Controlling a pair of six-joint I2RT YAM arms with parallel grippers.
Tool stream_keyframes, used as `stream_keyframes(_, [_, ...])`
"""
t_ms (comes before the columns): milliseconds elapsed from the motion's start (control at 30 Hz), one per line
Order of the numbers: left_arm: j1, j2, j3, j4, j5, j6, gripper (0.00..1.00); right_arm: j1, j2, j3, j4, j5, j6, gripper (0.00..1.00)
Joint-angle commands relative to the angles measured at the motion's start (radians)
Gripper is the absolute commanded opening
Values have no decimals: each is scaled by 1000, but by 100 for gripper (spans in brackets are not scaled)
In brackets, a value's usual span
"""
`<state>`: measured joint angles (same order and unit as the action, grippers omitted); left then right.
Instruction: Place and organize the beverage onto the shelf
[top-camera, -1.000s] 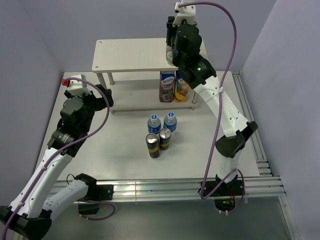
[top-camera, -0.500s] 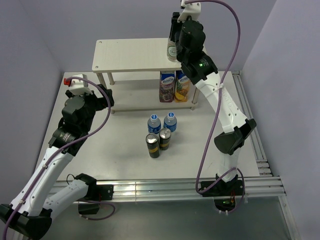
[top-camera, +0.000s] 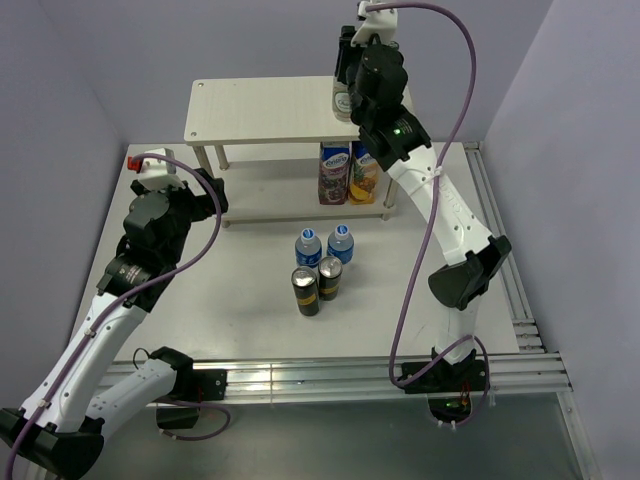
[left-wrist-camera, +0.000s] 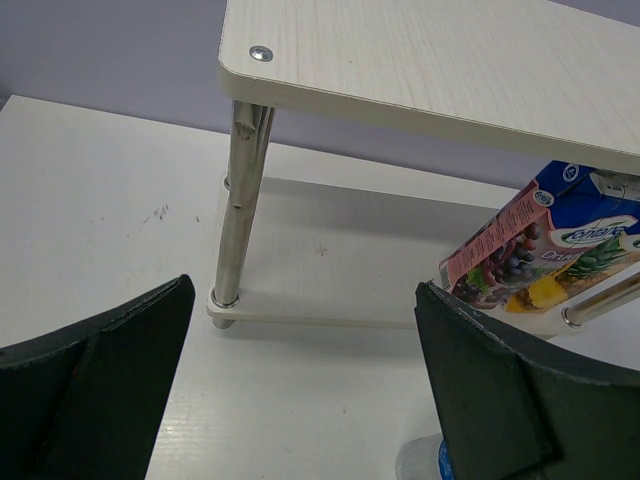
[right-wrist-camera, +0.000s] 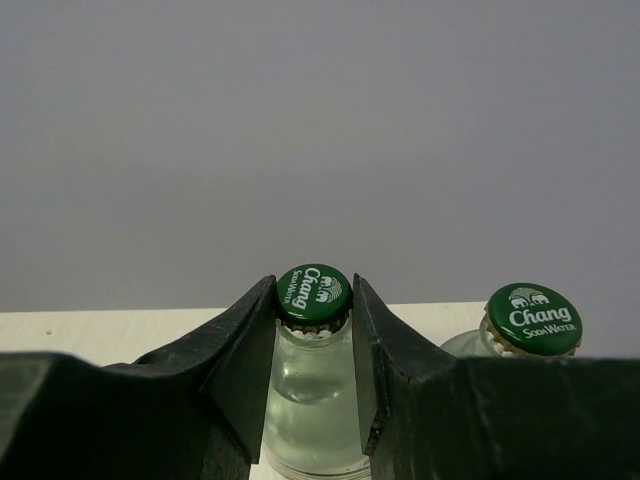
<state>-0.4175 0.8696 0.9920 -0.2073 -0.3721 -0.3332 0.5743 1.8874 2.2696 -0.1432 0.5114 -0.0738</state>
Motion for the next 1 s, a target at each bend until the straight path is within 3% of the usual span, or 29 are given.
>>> stream_keyframes(0, [5,-12,5,25,-11,20,99,15,-16,-25,10,-11,14,20])
stream_keyframes(67, [8,-12,5,23,-10,20,99,19,-17,-31,11,-8,11,38])
stream_keyframes(367, [11,-17,5,25,-7,19,99,42,-40,-74,27,22,6,71])
stream_keyframes(400, [11,-17,5,25,-5,20,99,45,-50,-84,30,35,3,84])
stream_keyframes(500, [13,-17,5,23,-4,17,99,64,-76,-117,48,52,-9,96])
stream_keyframes(967, [13,-18,5,25,-4,16,99,167,-214,-307,140,234,-70,100])
